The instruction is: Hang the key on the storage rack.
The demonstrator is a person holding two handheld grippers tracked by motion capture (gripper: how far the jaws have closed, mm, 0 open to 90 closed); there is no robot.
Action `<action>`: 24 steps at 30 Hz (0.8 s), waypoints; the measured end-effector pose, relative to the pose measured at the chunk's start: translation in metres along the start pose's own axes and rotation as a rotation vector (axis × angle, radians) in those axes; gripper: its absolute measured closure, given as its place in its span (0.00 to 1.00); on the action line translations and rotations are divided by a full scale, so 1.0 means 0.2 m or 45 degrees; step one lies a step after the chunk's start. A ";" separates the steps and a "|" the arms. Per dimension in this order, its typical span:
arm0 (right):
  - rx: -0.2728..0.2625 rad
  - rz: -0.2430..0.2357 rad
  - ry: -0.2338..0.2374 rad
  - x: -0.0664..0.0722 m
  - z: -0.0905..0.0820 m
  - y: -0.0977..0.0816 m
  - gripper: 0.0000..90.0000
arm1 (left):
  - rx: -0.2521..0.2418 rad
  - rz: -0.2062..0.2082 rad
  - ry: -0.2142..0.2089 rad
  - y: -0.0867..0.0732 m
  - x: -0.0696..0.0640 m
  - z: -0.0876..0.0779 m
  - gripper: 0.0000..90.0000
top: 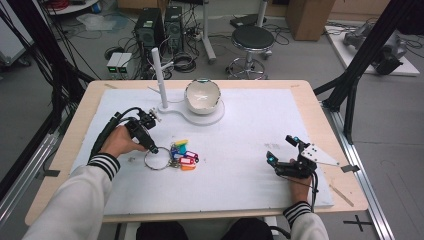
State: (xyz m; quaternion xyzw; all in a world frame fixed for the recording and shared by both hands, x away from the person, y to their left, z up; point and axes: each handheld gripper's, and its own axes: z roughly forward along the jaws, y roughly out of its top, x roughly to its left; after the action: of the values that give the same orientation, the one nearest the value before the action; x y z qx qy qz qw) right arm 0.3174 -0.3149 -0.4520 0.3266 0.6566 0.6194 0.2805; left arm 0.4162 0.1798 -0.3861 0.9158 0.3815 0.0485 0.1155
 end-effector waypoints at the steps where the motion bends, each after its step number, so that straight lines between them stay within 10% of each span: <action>1: 0.000 0.000 0.000 0.00 0.00 0.00 0.01 | 0.000 0.000 0.000 0.00 0.00 0.00 0.41; 24: 0.008 0.005 0.000 0.00 0.00 0.00 0.01 | 0.153 -0.071 0.028 0.03 -0.02 0.06 0.71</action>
State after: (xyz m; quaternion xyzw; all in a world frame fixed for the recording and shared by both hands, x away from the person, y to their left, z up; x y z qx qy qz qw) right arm 0.3176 -0.3146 -0.4519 0.3288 0.6578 0.6180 0.2781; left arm 0.4194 0.1720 -0.3962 0.9096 0.4103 0.0323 0.0575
